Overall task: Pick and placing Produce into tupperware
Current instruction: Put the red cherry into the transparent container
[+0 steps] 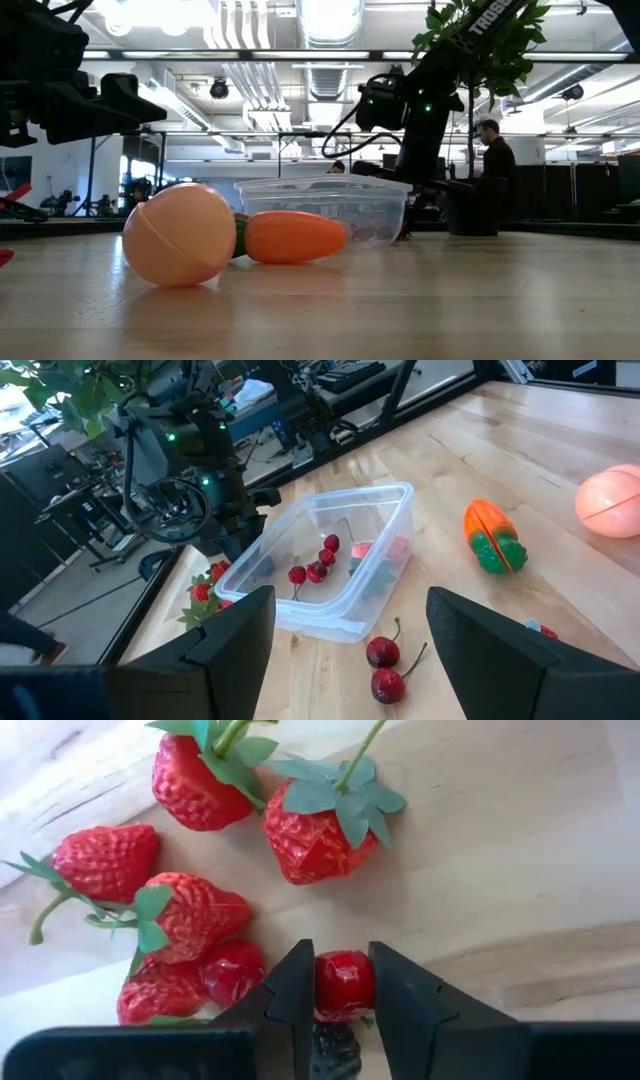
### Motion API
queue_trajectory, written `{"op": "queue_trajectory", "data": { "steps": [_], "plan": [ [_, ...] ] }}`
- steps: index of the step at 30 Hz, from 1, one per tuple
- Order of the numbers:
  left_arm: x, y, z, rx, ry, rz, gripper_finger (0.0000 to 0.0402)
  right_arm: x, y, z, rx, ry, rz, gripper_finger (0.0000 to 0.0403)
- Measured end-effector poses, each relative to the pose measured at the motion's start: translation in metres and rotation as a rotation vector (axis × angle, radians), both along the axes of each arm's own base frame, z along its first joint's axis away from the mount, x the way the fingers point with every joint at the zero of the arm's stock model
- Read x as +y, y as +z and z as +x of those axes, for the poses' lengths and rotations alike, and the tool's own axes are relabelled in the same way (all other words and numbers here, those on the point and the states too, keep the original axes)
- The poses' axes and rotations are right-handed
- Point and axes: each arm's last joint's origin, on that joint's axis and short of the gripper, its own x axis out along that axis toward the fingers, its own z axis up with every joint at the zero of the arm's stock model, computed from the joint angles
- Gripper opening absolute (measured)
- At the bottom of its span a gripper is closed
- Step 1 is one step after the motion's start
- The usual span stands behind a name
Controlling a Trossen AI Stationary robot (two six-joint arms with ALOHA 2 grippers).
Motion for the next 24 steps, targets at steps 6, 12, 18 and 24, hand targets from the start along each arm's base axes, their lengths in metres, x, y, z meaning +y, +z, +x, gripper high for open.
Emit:
{"op": "queue_trajectory", "data": {
  "steps": [6, 12, 18, 24],
  "plan": [
    [0.000, 0.000, 0.000, 0.000, 0.000, 0.000, 0.0247, 0.005, 0.042, 0.008, -0.076, 0.001, -0.121, 0.0081],
    [0.000, 0.000, 0.000, -0.001, 0.000, 0.000, 0.0247, 0.024, 0.105, 0.019, -0.195, 0.171, -0.239, 0.0082],
    [0.000, 0.000, 0.000, 0.000, 0.000, 0.000, 0.0247, 0.081, 0.133, 0.046, -0.284, 0.473, -0.172, 0.0085],
    [0.000, 0.000, 0.000, 0.000, 0.000, 0.000, 0.0247, 0.122, 0.096, 0.071, -0.159, 0.525, -0.128, 0.0137]
  ]
}}
